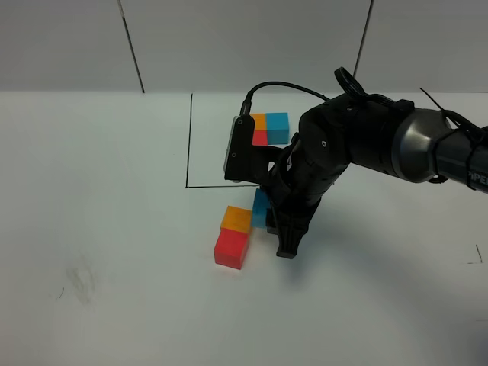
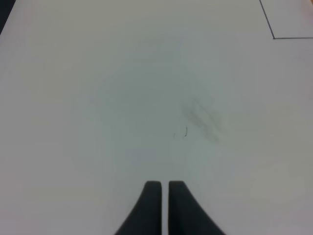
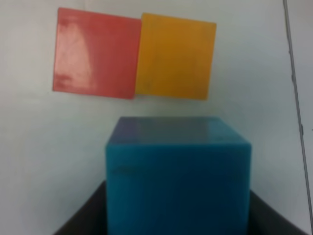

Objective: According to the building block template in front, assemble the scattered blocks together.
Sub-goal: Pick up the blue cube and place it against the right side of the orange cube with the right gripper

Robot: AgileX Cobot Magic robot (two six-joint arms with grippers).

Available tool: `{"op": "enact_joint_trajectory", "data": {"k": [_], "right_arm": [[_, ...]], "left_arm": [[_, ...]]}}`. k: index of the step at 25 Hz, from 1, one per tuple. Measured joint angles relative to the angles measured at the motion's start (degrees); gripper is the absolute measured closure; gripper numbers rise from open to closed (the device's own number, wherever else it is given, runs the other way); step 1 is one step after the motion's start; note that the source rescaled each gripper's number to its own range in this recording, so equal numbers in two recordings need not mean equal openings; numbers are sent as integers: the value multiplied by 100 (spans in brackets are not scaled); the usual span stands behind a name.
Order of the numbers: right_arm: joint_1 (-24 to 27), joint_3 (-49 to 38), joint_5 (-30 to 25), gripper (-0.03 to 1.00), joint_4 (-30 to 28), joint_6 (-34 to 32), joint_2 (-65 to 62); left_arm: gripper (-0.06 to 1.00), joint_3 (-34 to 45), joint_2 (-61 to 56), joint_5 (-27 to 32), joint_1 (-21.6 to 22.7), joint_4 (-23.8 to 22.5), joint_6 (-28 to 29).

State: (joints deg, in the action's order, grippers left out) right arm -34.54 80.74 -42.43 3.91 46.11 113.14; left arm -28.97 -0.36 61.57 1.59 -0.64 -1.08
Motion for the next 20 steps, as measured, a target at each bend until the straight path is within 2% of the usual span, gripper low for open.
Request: {"op": "enact_joint_trajectory", "data": {"k": [20], "right_arm": [[0,146,40,46,-25,69,464]], "left_arm": [[94,0,0,0,0,0,0]]}}
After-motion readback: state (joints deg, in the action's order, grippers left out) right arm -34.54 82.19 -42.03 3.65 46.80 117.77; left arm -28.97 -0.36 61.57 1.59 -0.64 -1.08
